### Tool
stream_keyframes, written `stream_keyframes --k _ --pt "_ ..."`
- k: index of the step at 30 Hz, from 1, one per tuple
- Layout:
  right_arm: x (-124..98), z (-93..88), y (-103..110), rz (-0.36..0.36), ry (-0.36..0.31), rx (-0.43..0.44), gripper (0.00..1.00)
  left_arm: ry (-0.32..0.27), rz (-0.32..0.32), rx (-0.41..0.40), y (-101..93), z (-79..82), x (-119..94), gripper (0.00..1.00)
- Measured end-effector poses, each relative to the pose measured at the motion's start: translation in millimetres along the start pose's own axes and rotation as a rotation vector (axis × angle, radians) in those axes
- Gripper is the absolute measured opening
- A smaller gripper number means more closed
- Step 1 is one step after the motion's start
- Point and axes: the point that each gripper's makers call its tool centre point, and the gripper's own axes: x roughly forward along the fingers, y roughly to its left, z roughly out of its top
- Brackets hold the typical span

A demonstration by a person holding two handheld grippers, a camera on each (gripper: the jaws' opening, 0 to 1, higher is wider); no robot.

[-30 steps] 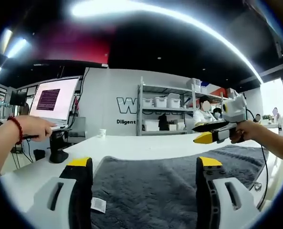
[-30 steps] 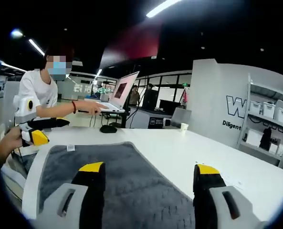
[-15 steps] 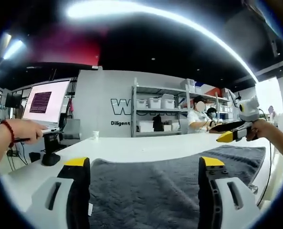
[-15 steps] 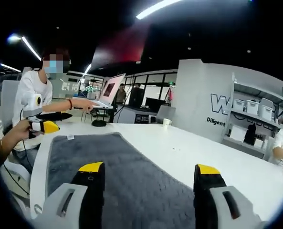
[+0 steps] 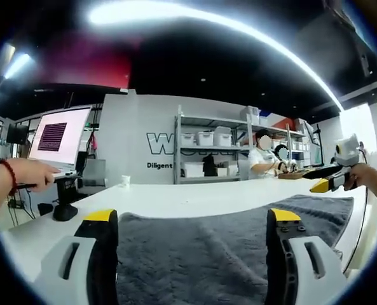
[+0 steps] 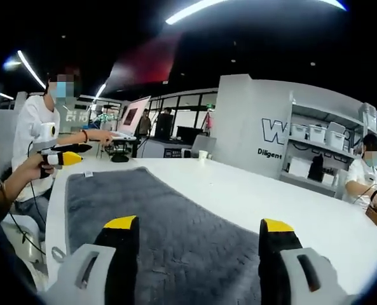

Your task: Open the folded towel by lifting each exposed corner and separating the folded layers until the towel lies flat within the target outline without major curled edges

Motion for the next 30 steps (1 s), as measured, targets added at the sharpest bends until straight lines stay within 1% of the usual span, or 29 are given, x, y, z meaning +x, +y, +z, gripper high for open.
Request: stream_keyframes --k 6,11,18,19,20,23,30 --pt "-20.7 -3.6 -6.6 -0.033 -0.007 0.007 0.75 -0.003 -0.002 0.003 -1.3 1.8 0.3 0.96" --pt "-44.8 -15.0 -11.9 -0.081 -0.006 -0.001 0.75 0.004 -0.003 0.005 -1.5 0.5 0.1 0.96" --pt "-72.7 -33.3 -23.3 -0.144 -0.012 0.050 0.76 0.012 -0.020 0.005 -6.1 -0.9 0.6 0.99" --pt "-74.2 -34.5 -24.0 -0.148 -0.013 0.054 0.76 0.014 -0.023 0.006 -6.7 -1.1 0.5 0.99" --pt "-78.4 -39.4 -26.8 -0.166 -0.007 0.070 0.76 0.017 -0.024 0.006 -6.8 -1.5 0.1 0.99" --pt "-85.9 -48.1 -28.3 -0.183 0.002 0.074 0.77 0.015 -0.022 0.003 -6.2 -1.5 -1.3 0.99" --pt "-93.5 -62.0 -23.4 -0.183 0.019 0.086 0.81 0.021 -0.009 -0.007 -1.3 -4.3 -1.8 0.99"
